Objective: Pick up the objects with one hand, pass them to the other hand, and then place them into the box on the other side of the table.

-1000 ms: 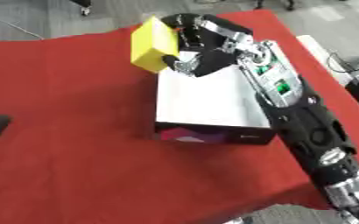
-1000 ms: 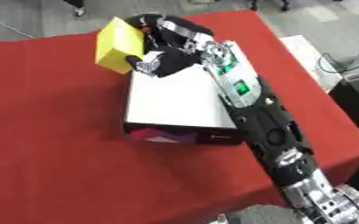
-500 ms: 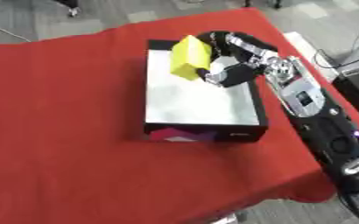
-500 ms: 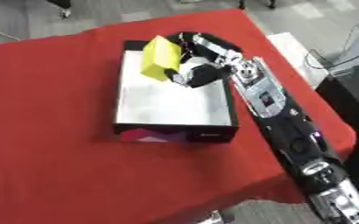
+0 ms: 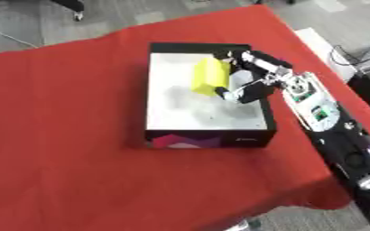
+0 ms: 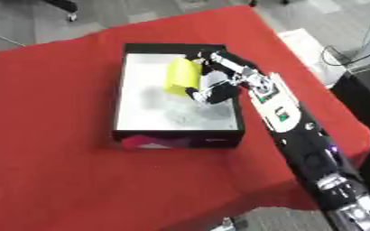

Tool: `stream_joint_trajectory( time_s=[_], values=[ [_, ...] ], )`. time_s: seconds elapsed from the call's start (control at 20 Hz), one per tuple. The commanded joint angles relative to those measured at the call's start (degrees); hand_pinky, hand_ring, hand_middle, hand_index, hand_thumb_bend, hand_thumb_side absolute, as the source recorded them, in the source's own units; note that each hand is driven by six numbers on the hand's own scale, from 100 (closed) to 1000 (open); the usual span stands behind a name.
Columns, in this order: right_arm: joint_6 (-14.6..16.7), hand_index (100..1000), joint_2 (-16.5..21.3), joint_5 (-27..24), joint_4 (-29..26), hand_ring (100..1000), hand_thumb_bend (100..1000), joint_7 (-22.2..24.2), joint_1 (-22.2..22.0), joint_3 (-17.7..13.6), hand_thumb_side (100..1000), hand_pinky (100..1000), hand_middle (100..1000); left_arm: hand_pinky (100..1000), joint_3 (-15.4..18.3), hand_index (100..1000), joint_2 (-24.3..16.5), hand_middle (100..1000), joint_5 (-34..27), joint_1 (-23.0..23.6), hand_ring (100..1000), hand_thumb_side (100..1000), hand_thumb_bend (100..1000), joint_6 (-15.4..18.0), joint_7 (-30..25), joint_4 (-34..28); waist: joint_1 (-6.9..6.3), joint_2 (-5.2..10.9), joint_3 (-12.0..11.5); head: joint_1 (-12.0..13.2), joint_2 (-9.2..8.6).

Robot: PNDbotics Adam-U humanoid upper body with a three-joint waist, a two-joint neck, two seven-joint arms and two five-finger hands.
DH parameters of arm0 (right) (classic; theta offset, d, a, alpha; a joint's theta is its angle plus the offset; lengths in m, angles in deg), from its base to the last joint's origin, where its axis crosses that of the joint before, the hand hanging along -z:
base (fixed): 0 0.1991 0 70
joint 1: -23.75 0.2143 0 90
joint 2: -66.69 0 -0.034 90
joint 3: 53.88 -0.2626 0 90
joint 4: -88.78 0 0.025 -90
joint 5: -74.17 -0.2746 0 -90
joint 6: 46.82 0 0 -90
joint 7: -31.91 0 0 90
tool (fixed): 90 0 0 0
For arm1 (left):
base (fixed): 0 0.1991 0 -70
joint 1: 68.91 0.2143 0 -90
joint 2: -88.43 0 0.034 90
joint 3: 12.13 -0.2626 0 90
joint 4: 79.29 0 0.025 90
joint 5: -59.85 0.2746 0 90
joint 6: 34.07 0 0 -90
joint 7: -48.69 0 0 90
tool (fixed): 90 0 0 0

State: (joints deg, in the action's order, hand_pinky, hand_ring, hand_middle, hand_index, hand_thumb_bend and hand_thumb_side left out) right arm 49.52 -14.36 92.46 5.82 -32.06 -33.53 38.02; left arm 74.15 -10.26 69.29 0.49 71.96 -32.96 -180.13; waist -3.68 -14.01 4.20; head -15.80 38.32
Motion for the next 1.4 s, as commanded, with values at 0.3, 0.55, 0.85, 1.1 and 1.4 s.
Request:
stream_joint_trajectory(
  time_s=[0.3, 0.55, 0.85, 1.1, 1.4],
  values=[
    [3.1, 1000, 1.7, 5.3, -1.3, 1000, 254, -0.5, 0.7, -1.6, 135, 936, 1000, 1000, 0.9, 850, -0.9, 642, 0.1, -0.2, 794, 399, 636, 0.1, 0.6, -1.4, -1.27, 0.0, -0.1, 2.1, -2.15],
    [3.1, 1000, 1.6, 6.5, -2.0, 1000, 271, -2.5, 0.7, -1.9, 109, 938, 1000, 1000, 0.9, 851, -0.9, 642, 0.1, -0.2, 794, 399, 635, 0.1, 0.6, -1.4, -1.3, 0.04, -0.2, 2.5, -2.29],
    [2.5, 1000, 1.6, 3.5, -3.0, 1000, 229, -3.4, 0.6, -2.6, 100, 915, 1000, 1000, 1.1, 851, -1.1, 641, 0.1, -0.2, 793, 394, 636, 0.0, 0.8, -1.5, -1.1, 0.18, -0.4, 3.4, -2.22],
    [-0.5, 1000, 1.9, -10.5, -7.0, 1000, 100, -12.8, 1.2, -5.3, 100, 902, 1000, 1000, 1.6, 850, -2.7, 628, -0.4, -0.2, 794, 406, 606, -0.5, 1.0, -1.8, -1.08, 0.26, -1.0, 7.8, -2.95],
    [0.1, 1000, 4.0, -26.9, -10.2, 1000, 100, -16.5, 2.3, -8.6, 537, 928, 1000, 1000, 1.8, 861, -6.7, 661, 0.2, -0.4, 806, 451, 571, -2.3, -2.3, -2.8, -0.89, 0.18, -2.3, 13.4, -4.09]
  ],
)
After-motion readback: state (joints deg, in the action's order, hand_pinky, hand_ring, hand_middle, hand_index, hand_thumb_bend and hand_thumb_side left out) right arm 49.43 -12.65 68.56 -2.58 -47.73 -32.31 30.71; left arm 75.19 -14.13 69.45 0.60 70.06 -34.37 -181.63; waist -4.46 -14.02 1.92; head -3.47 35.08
